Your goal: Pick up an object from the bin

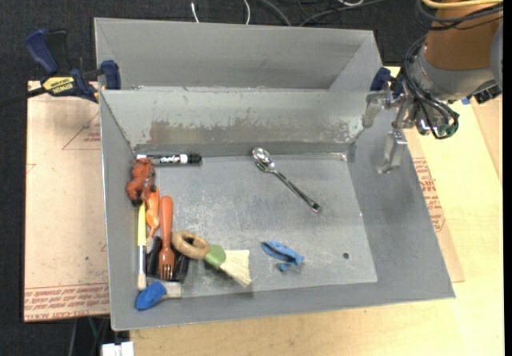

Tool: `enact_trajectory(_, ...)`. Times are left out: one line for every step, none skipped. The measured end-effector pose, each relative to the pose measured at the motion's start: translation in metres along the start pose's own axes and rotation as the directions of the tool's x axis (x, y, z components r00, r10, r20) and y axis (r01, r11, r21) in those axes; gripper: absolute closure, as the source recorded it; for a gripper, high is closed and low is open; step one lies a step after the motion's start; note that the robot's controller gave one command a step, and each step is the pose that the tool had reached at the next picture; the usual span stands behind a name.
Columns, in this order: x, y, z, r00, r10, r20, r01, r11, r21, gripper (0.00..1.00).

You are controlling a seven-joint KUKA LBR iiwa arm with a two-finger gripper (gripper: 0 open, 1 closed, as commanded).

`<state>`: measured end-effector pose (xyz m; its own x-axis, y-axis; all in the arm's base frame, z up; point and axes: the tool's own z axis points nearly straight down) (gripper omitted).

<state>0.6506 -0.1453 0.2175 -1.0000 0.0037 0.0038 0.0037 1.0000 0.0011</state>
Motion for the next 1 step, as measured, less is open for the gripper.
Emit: enact_trajectory(-0.001, 0.0011, -0.0054, 1.0, -0.002, 0.007, 0.002, 1.0, 0.001, 0.0)
